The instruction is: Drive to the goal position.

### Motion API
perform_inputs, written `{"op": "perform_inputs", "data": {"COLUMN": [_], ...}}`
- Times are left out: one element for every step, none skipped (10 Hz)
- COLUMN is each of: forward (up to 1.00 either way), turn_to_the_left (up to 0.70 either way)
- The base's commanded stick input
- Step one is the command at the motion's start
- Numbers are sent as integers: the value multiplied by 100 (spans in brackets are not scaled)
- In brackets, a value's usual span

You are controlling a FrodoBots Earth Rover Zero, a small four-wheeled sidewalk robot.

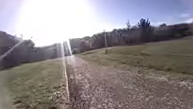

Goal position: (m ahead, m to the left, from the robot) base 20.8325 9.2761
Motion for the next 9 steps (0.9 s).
{"op": "perform_inputs", "data": {"forward": [50, 50, 50, 50, 50, 50, 50, 50, 50], "turn_to_the_left": [0, 0, 0, 0, 0, 0, 0, 0, 0]}}
